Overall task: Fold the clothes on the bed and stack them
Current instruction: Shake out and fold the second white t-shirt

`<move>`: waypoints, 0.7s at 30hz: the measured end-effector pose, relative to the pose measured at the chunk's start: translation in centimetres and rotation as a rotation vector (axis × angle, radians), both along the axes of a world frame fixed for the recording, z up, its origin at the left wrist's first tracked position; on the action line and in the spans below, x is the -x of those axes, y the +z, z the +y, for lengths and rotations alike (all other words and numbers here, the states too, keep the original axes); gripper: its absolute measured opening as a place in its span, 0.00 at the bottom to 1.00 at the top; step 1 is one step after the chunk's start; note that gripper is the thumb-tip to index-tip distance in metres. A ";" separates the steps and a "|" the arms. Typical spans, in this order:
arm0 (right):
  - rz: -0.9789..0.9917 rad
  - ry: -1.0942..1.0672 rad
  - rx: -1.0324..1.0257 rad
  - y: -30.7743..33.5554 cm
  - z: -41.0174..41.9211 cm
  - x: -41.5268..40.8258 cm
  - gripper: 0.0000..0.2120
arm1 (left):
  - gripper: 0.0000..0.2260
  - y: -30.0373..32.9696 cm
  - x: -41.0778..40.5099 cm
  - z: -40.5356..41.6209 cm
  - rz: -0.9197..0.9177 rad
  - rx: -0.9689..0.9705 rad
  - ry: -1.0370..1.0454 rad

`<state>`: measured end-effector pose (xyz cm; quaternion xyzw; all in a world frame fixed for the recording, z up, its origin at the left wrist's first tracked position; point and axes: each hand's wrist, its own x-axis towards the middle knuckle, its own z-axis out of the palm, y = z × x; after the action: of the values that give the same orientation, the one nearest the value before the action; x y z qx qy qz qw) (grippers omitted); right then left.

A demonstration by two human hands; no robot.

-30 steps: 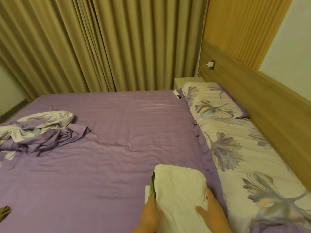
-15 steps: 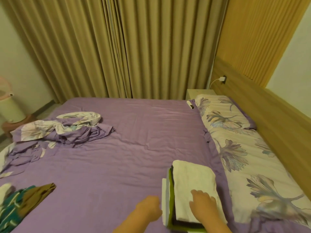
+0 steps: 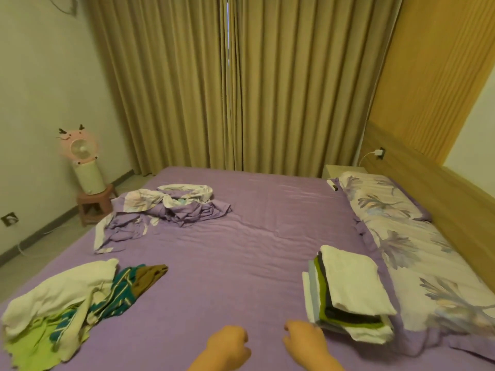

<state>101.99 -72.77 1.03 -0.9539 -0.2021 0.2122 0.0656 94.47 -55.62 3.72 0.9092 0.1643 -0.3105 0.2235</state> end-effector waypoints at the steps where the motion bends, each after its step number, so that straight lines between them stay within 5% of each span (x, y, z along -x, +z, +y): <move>1: 0.007 0.010 -0.011 0.1 1.3 1.9 0.17 | 0.20 0.2 2.0 1.2 0.003 0.014 0.008; 21: 0.029 0.502 0.018 -0.9 27.8 32.5 0.19 | 0.19 -1.6 39.2 23.7 -0.124 -0.100 0.456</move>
<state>69.47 -45.00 0.17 -0.8713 -0.4297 0.2371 0.0051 55.30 -31.95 2.12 0.8759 0.3663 -0.1872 0.2522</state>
